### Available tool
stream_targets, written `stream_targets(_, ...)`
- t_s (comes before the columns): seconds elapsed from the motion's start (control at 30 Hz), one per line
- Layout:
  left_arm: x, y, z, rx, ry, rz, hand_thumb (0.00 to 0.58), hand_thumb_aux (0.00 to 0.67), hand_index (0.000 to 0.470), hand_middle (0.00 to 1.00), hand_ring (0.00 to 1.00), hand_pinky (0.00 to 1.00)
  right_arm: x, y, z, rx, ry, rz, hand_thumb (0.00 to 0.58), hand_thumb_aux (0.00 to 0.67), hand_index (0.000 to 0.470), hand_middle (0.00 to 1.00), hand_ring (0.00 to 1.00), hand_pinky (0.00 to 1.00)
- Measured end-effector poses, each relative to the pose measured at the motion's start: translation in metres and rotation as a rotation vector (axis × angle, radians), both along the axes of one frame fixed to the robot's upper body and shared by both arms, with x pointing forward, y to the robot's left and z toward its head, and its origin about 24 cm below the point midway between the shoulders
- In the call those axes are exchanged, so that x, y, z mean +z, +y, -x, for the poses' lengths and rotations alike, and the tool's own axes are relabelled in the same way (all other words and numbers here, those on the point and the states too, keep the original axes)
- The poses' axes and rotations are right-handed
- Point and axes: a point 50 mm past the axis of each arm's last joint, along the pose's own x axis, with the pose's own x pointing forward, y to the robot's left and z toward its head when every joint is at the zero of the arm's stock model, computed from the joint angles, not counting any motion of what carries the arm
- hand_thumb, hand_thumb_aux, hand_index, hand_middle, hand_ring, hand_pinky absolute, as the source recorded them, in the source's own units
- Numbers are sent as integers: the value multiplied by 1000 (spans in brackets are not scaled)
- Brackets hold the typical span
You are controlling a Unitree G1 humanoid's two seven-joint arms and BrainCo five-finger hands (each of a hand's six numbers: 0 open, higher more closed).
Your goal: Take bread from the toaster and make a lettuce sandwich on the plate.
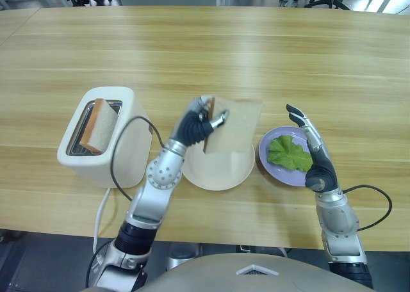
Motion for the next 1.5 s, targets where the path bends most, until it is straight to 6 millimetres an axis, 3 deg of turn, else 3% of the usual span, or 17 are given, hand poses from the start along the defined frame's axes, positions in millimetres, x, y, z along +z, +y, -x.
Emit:
stream_targets(0.13, -28, -1, 2, 6, 95, -41, 580, 670, 460, 1000, 1000, 1000, -9, 11, 1, 62, 25, 120, 0, 0, 0, 0, 0, 0)
stream_targets(0.27, -60, 12, -6, 83, 181, -75, 580, 670, 460, 1000, 1000, 1000, -35, 33, 8, 198, 114, 306, 0, 0, 0, 0, 0, 0)
stream_targets(0.4, -78, 19, -15, 138, 217, -66, 580, 670, 460, 1000, 1000, 1000, -53, 48, 9, 281, 161, 436, 0, 0, 0, 0, 0, 0)
stream_targets(0.57, -89, 24, -16, 184, 229, -75, 580, 670, 460, 1000, 1000, 1000, -70, 60, 2, 332, 215, 523, 0, 0, 0, 0, 0, 0)
stream_targets(0.8, -105, 28, -6, 180, 258, -206, 580, 670, 460, 1000, 1000, 1000, -93, 67, -23, 280, 272, 667, 0, 0, 0, 0, 0, 0)
stream_targets(1.1, -106, 45, 12, 213, 233, -363, 580, 670, 460, 1000, 1000, 1000, -97, 69, -33, 268, 266, 856, 0, 0, 0, 0, 0, 0)
stream_targets(1.13, -105, 46, 12, 219, 225, -379, 542, 499, 343, 729, 729, 729, -97, 69, -33, 273, 271, 874, 0, 0, 0, 0, 0, 0)
stream_targets(1.17, -104, 48, 13, 236, 207, -408, 0, 0, 0, 529, 529, 529, -97, 68, -33, 287, 282, 892, 0, 0, 0, 0, 0, 0)
stream_targets(1.2, -103, 50, 14, 251, 190, -425, 0, 0, 0, 420, 420, 420, -96, 68, -32, 297, 286, 907, 0, 0, 0, 0, 0, 0)
stream_targets(1.23, -99, 53, 14, 283, 155, -453, 0, 0, 0, 145, 145, 145, -95, 68, -31, 307, 295, 924, 0, 0, 0, 0, 0, 0)
stream_targets(1.27, -91, 59, 11, 321, 93, -481, 0, 0, 0, 0, 0, 0, -94, 66, -31, 315, 305, 945, 0, 0, 0, 0, 0, 0)
stream_targets(1.4, -30, 76, 3, 488, -253, -496, 0, 0, 0, 0, 0, 0, -92, 63, -30, 336, 336, 995, 0, 0, 0, 0, 0, 0)
stream_targets(1.5, 4, 77, 5, 542, -443, -467, 0, 0, 0, 0, 0, 0, -92, 62, -27, 348, 351, 1016, 0, 0, 0, 0, 0, 0)
